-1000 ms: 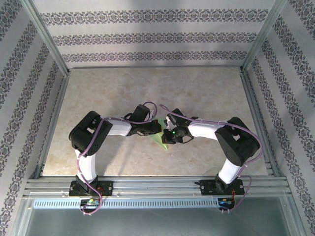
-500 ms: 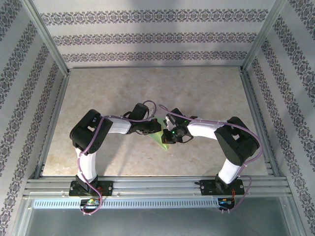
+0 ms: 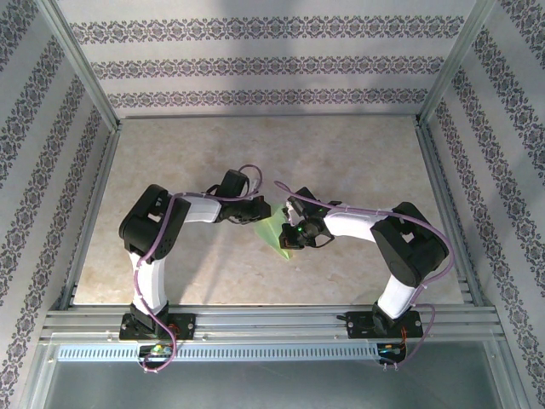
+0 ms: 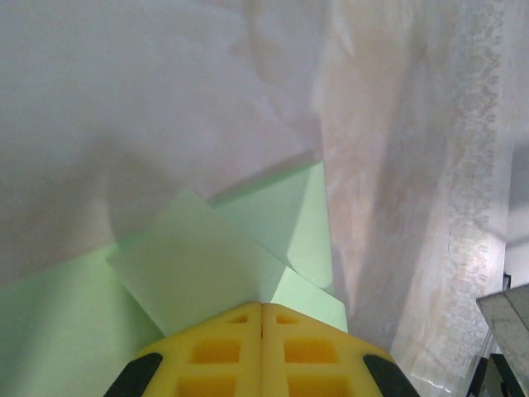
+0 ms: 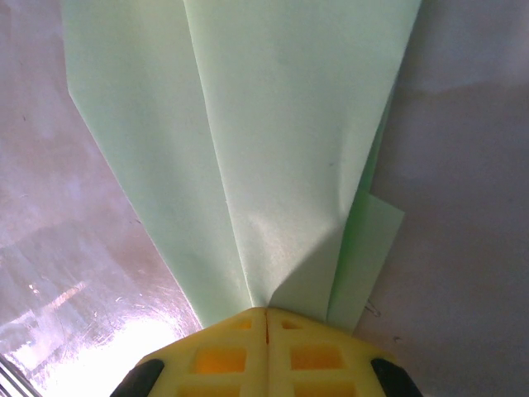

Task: Fold a paper plane with a square sheet of paper (fold left side to right side)
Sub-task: Fourth fold the wing at the center of the table.

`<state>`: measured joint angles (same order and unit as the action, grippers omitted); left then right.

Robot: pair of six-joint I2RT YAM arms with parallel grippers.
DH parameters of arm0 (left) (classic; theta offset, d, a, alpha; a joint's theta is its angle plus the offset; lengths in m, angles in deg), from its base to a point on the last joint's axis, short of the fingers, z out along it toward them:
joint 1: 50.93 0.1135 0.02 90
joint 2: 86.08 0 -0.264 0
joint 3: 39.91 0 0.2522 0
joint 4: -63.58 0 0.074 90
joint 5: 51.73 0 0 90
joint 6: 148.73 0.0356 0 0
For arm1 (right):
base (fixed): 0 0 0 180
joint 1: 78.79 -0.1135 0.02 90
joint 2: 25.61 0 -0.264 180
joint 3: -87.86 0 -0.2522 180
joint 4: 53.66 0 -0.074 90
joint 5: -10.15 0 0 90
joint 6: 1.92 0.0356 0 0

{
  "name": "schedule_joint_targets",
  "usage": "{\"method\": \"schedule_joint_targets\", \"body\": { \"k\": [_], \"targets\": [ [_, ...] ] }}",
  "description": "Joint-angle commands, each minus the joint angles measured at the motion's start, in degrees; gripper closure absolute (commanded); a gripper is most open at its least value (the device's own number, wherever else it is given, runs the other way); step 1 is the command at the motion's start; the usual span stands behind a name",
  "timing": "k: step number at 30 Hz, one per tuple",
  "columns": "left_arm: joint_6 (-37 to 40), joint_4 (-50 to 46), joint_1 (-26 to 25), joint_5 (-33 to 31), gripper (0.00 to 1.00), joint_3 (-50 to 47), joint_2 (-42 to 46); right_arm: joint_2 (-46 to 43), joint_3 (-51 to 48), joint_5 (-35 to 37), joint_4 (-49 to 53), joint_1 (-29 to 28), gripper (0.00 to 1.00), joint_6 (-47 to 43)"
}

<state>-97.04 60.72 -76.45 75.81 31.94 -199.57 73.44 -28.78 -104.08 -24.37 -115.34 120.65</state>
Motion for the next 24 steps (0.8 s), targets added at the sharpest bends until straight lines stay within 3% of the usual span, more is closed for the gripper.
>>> {"method": "schedule_joint_targets", "body": {
  "k": [1,13,19,24],
  "targets": [
    [4.1,-3.3,4.1,-6.1,1.00,2.1,-2.5,4.7,-3.7,8.7,10.2,-0.6,1.00,-1.4],
    [7.8,-8.9,7.8,-6.3,1.00,9.1,-3.9,4.1,-3.7,8.5,10.0,-0.7,1.00,-1.1],
    [10.7,-11.2,7.8,-7.9,1.00,6.4,4.0,4.0,-2.8,8.4,9.2,-0.6,1.00,-0.9],
    [9.8,-9.3,6.5,-4.9,1.00,0.2,11.6,3.5,-2.4,8.9,9.2,-0.2,1.00,-1.2]
  ]
}}
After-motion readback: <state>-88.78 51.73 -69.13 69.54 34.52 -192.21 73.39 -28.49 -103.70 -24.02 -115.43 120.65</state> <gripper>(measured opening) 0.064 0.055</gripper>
